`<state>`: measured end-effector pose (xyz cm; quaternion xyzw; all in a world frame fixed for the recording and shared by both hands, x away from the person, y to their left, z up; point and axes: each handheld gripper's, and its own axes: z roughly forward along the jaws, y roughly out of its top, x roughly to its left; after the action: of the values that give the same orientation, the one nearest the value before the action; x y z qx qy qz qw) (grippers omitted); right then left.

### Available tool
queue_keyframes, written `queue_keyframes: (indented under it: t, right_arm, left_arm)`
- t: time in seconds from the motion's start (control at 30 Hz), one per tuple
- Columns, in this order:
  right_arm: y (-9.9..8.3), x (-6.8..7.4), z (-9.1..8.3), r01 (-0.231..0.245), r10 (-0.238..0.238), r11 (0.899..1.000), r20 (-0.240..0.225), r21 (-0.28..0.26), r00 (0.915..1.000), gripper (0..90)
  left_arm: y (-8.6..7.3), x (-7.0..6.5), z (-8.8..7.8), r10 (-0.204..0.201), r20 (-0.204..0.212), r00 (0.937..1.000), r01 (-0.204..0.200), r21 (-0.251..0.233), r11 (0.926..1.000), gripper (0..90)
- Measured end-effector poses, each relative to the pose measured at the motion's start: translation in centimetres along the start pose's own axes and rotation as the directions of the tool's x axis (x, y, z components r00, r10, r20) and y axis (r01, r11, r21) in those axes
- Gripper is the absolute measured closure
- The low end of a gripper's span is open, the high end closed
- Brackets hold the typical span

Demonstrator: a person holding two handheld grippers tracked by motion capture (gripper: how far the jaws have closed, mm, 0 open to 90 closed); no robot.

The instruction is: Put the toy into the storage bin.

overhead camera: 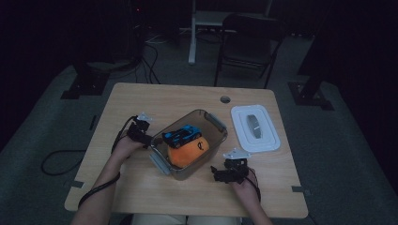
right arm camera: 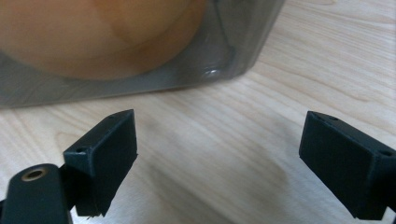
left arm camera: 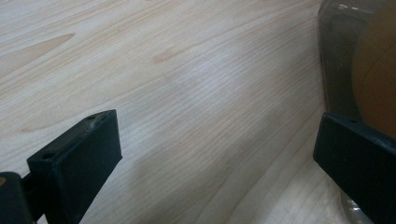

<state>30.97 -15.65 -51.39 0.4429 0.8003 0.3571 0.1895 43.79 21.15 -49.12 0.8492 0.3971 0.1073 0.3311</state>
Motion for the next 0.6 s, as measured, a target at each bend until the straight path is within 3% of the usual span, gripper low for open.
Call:
queue_keyframes:
  t: [0.23,0.43,0.6]
  right_arm:
    - [0.0,-0.8,-0.1,-0.017,0.017,1.0,0.02,-0.006,0.9997,13.5]
    - [0.2,-1.3,-0.3,-0.042,0.044,0.999,0.041,-0.032,0.9982,13.5]
    - [0.4,-1.5,-0.5,-0.036,0.038,0.998,0.046,-0.042,0.9982,13.5]
  left_arm:
    - [-0.8,-1.5,-0.5,0.013,0.011,0.9999,-0.013,0.004,0.9999,1.6]
    - [-1.4,-3.2,-1.0,0.046,0.017,0.9988,-0.047,0.008,0.9989,1.6]
    - [-2.0,-4.9,-1.4,0.073,0.02,0.9971,-0.073,-0.002,0.9973,1.6]
